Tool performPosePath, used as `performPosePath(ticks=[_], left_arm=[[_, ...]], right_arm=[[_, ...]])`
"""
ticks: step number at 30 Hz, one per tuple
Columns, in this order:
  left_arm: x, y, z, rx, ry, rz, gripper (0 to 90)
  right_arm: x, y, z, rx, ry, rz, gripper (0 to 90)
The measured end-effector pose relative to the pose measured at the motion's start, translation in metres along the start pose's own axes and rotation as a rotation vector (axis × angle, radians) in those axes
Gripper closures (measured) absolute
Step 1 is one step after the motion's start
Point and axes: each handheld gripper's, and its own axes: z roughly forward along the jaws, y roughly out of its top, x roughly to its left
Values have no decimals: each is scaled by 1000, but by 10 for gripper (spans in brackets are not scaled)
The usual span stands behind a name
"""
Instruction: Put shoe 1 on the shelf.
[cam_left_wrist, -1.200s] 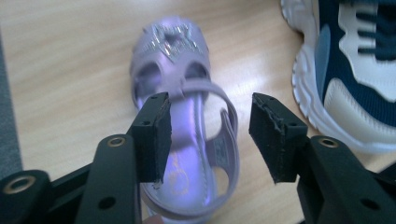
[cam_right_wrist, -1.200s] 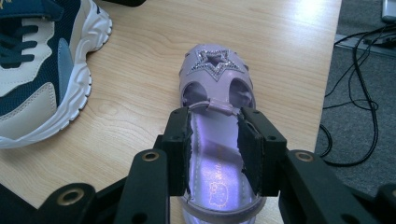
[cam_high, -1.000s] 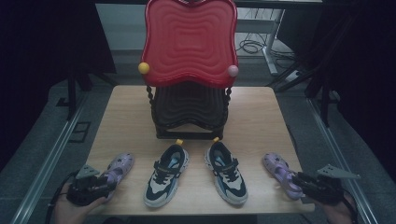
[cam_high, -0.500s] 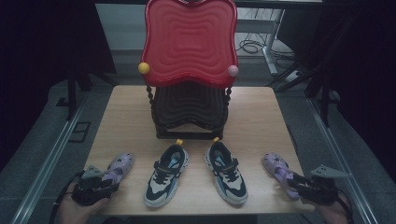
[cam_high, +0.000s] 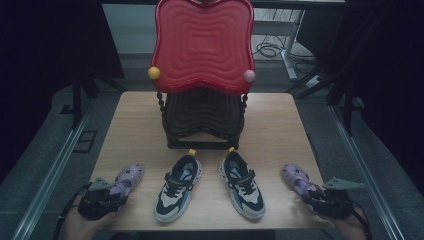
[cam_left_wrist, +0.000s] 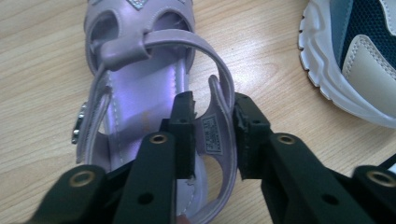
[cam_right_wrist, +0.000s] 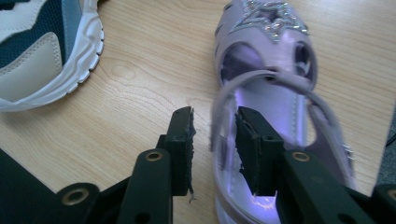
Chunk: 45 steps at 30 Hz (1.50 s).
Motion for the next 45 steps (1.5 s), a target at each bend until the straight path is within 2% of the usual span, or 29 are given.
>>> performPosePath(ticks=[5, 8, 12, 18, 24, 25, 29, 34, 39, 45], left_arm=[[-1, 2, 1, 19, -8, 8, 768], [-1, 2, 1, 21, -11, 7, 770], [1, 2, 0, 24, -9, 2, 805], [2, 3, -1, 25, -2, 2, 852], [3, 3, -3, 7, 1, -7, 864], [4, 3, -5, -8, 1, -12, 865], [7, 5, -11, -41, 2, -18, 865], [9, 10, -15, -64, 10, -21, 862], [10, 13, -21, -98, -19, -17, 860], [11, 16, -28, -136, -23, -22, 861]], right_arm=[[3, 0, 8, 36, -2, -13, 716], [3, 0, 9, 40, -7, -17, 735], [2, -1, 9, 51, -18, -18, 823], [3, -1, 8, 52, -29, -30, 850], [2, 0, 8, 21, -26, -33, 855], [2, 0, 7, 17, -27, -32, 856], [1, 2, 4, -34, -38, -14, 855], [-1, 3, 3, -49, -46, -5, 855], [-4, 3, -1, -94, -53, 24, 855], [-6, 6, -6, -144, -44, 52, 855]])
